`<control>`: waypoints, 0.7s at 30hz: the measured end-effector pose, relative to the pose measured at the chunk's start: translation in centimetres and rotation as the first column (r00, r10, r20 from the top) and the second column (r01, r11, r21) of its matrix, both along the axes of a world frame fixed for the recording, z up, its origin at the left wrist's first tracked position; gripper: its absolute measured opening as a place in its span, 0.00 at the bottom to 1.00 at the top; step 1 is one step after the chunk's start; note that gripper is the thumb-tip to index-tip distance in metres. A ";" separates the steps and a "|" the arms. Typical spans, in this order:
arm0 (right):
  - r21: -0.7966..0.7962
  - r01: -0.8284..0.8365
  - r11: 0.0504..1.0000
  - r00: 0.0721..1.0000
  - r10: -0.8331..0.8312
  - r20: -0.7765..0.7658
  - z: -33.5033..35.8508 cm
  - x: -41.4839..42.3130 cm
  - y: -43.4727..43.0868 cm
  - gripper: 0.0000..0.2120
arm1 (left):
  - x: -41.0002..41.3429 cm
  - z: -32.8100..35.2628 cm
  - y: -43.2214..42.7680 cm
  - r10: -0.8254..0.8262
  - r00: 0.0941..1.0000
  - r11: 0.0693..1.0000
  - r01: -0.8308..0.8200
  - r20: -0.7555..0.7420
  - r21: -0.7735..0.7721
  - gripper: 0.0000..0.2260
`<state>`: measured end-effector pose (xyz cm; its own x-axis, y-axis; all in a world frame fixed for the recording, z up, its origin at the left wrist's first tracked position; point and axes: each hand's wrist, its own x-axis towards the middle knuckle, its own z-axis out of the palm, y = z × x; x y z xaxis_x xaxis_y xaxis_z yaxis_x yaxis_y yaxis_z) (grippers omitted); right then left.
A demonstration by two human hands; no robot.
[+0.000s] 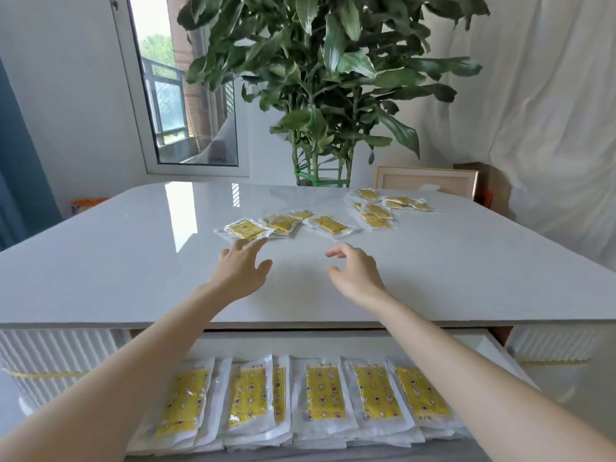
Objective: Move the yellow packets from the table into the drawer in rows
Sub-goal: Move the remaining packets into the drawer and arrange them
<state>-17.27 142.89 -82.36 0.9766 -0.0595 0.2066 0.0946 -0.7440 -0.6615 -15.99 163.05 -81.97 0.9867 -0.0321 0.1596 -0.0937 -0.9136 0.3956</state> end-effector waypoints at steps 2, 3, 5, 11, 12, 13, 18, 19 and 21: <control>-0.095 -0.019 0.995 1.000 0.020 0.009 -0.6 2.3 0.7 0.16 | 2.7 -0.7 0.5 0.038 0.999 0.999 -0.038 -0.001 -0.027 0.24; -0.129 -0.031 0.991 0.999 0.034 0.017 -0.9 3.5 1.0 0.16 | 4.1 -1.1 0.7 0.061 0.998 0.997 -0.061 0.000 -0.040 0.24; -0.193 -0.052 0.980 0.997 0.061 0.042 -1.5 5.9 1.7 0.17 | 6.6 -1.6 1.1 0.120 0.993 0.991 -0.120 -0.012 -0.056 0.23; -0.391 -0.092 0.916 0.985 0.142 0.102 -2.4 13.2 4.3 0.20 | 12.7 -3.1 1.7 0.186 0.980 0.982 -0.183 0.066 -0.047 0.21; -0.404 -0.102 0.909 0.981 0.159 0.110 -2.5 14.4 4.8 0.20 | 13.6 -3.2 1.9 0.187 0.979 0.980 -0.181 0.077 -0.080 0.21; -0.407 -0.116 0.906 0.979 0.174 0.108 -2.6 15.6 5.2 0.20 | 14.4 -3.3 2.1 0.189 0.978 0.978 -0.179 0.087 -0.105 0.20; -0.384 -0.192 0.903 0.979 0.203 -0.013 -3.4 20.1 7.2 0.22 | 17.1 -3.7 3.3 0.207 0.977 0.978 -0.205 0.044 -0.046 0.21; -0.415 -0.190 0.890 0.980 0.198 -0.026 -3.5 20.6 7.4 0.22 | 17.3 -3.7 3.4 0.210 0.977 0.977 -0.209 0.022 -0.031 0.22; -0.440 -0.194 0.877 0.979 0.201 -0.031 -3.6 20.9 7.4 0.22 | 17.2 -3.4 3.5 0.207 0.978 0.978 -0.207 -0.003 -0.014 0.23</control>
<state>3.60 150.30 -85.91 0.9549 0.2349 0.1814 0.2779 -0.9222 -0.2688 1.22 166.60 -85.39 0.9720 0.1748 0.1570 0.0972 -0.9075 0.4086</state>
